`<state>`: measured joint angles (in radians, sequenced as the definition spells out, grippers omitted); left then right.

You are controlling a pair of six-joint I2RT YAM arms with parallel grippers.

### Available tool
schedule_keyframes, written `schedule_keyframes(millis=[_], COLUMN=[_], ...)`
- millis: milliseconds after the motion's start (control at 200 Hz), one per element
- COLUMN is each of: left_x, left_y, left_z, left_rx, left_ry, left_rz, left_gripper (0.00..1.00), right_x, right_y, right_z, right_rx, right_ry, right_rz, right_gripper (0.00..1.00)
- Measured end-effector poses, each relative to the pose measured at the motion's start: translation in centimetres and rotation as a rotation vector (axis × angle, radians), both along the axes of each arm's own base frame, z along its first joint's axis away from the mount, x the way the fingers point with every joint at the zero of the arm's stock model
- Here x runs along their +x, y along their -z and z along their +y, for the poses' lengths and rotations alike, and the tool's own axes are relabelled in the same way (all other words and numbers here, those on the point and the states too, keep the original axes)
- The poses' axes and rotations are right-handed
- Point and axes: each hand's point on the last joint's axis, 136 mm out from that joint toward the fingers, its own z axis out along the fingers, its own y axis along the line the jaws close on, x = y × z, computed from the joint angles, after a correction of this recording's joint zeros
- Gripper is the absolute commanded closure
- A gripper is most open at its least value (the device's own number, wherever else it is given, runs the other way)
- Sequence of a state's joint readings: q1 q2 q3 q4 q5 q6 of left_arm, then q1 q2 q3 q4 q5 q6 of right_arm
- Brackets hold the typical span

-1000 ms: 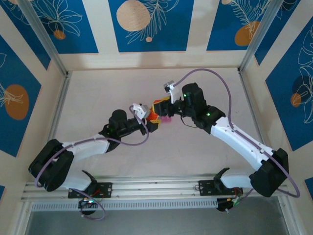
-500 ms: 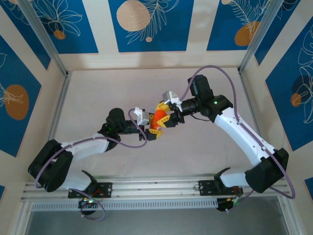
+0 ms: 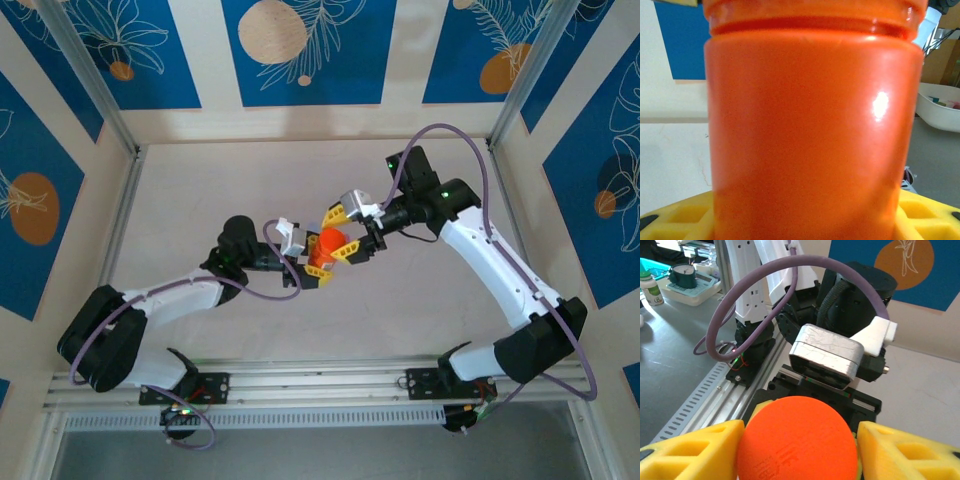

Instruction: Sort the pills into containers

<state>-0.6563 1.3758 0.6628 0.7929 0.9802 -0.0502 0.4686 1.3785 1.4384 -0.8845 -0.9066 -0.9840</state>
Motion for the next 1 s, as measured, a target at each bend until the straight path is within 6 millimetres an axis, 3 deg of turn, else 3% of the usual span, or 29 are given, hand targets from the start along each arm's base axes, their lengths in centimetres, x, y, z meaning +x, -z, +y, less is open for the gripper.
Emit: schedule_keyframes(millis=[110,265,400,590,780,1000], left_x=[0.0,0.2,1.6,4.8,8.3,10.6], left_y=[0.3,0.6,0.9,0.7,1.4,1.4], left_z=[0.0,0.0,0.1,1.1,2.6,4.0], left_rx=[0.01,0.023,0.037,0.018,0.028,0.021], left_ry=[0.003,-0.011,-0.101,-0.33,-0.559,-0.72], left_rz=[0.009,0.017,0.002,-0.038,-0.022,0.003], left_gripper=[1.0,1.0,1.0,1.0,1.0,1.0], right_x=[0.4,0.7,1.1,3.5,6.9,9.1], right_y=[-0.2,-1.6,-2.9,-3.3,-2.9,-2.0], right_z=[0.0,0.0,-0.4,-0.4,0.1,-0.9], right_rx=[0.001,0.025,0.034,0.046,0.063,0.111], right_ry=[0.022,0.063,0.152,0.459,0.852,1.126], right_rz=[0.013,-0.008,0.002,0.122,0.34,0.492], right_gripper=[0.23,0.22,0.23,0.32,0.33,0.33])
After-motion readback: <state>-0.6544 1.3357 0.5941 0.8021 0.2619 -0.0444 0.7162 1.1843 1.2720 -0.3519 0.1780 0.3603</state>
